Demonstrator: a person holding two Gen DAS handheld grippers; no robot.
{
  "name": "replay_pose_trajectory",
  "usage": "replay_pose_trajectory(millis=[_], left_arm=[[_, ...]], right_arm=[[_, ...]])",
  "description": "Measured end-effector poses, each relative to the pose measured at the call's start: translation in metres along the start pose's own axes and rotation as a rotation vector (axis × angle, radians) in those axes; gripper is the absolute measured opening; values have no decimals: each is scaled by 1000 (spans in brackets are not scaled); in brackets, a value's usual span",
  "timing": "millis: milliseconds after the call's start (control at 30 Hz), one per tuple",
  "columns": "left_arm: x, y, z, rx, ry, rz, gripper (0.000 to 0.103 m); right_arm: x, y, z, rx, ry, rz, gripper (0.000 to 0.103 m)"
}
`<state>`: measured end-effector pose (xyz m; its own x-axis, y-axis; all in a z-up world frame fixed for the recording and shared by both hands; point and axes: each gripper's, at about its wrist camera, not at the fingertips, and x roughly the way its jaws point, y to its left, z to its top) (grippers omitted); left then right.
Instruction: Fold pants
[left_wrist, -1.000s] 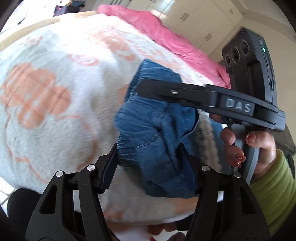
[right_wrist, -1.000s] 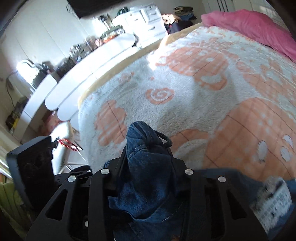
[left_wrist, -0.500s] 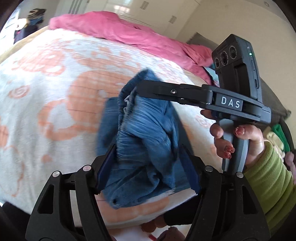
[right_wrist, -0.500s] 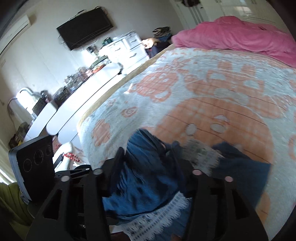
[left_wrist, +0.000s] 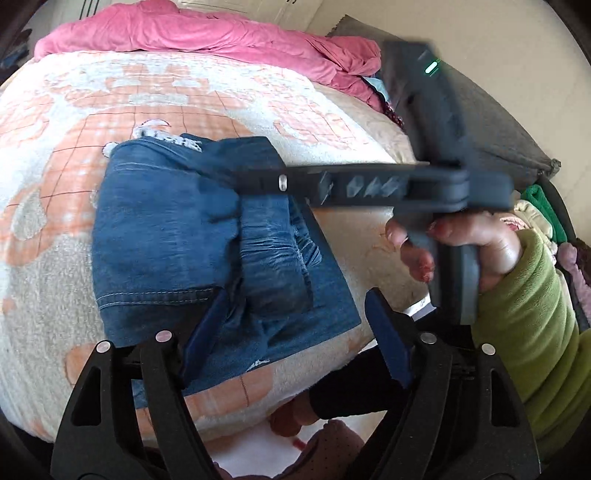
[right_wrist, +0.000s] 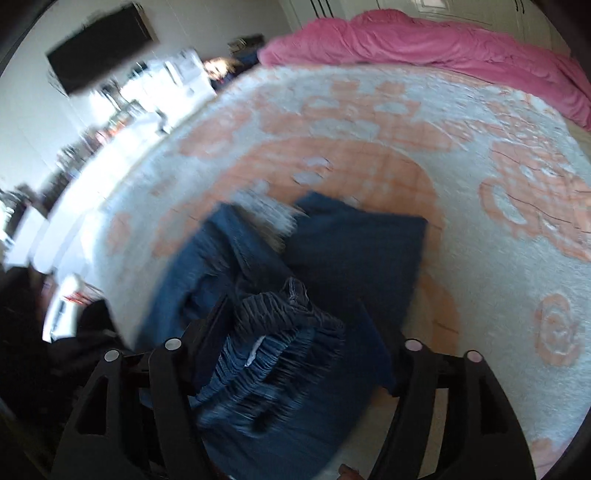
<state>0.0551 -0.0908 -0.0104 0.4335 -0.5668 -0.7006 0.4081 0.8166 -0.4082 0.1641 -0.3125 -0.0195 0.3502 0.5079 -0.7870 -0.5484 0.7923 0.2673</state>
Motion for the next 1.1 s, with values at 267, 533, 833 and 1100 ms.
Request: replay_pose_trajectory(millis=[267, 533, 833, 1100], left_arm=[[-30, -5, -21, 6, -26, 31, 71], [-44, -9, -18, 9, -60, 70, 75], [-59, 5, -15, -17, -90, 108, 82], [-68, 62, -3, -134, -104, 213, 86]], right_arm=[[-3, -14, -7, 41, -11, -1, 68], [-40, -21, -5, 98, -123, 42, 69], [-85, -15, -32, 103, -248, 17, 85], [-100, 36, -75, -59, -269, -23, 85]])
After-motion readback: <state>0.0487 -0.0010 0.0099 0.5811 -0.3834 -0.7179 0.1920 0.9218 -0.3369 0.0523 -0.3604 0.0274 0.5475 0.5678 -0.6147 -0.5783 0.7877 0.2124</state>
